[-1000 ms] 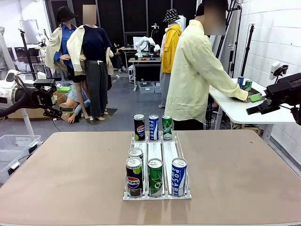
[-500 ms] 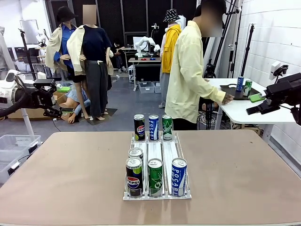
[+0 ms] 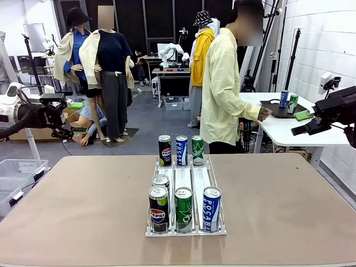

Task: Retrieve and hand over the desired beverage to the person.
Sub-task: Place the picked can on the Handle tray extended by the person.

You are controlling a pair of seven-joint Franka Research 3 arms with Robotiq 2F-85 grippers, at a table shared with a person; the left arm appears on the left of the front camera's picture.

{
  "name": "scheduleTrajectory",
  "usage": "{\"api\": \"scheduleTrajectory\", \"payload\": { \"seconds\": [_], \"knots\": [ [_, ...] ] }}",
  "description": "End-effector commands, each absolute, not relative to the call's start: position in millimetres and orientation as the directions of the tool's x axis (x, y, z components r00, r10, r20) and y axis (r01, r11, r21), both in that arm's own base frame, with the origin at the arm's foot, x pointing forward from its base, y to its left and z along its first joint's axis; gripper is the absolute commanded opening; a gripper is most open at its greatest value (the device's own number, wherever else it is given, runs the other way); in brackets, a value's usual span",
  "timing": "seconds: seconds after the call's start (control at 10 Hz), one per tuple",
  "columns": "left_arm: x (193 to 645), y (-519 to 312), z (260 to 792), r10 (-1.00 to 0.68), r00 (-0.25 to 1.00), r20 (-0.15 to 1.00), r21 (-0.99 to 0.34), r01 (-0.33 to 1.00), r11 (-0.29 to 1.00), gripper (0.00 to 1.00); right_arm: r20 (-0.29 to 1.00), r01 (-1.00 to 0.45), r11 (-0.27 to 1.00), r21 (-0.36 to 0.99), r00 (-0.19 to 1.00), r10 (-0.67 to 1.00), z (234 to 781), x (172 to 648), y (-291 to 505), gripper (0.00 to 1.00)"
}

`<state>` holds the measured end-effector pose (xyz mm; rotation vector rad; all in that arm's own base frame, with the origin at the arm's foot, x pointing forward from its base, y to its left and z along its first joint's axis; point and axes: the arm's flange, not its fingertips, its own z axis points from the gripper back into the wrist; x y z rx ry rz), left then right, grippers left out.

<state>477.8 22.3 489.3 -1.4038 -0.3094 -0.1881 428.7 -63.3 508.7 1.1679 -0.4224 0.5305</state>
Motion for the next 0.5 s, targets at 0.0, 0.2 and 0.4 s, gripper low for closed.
{"api": "scheduleTrajectory", "payload": {
  "seconds": [0.0, 0.2, 0.4],
  "knots": [
    [477.7, 23.8, 490.6, 0.058, 0.945, 0.321, -0.937, 0.309, 0.162, 1.0, 0.574, -0.597, 0.293, 0.747, 0.801, 0.168, 509.6, 429.4, -61.8, 1.0],
    [477.7, 23.8, 490.6, 0.058, 0.945, 0.321, -0.937, 0.309, 0.162, 1.0, 0.574, -0.597, 0.293, 0.747, 0.801, 0.168, 509.6, 429.4, -61.8, 1.0],
    [477.7, 23.8, 490.6, 0.058, 0.945, 0.321, -0.937, 0.309, 0.162, 1.0, 0.574, -0.597, 0.293, 0.747, 0.801, 0.168, 509.6, 429.4, -61.8, 1.0]
  ]
}}
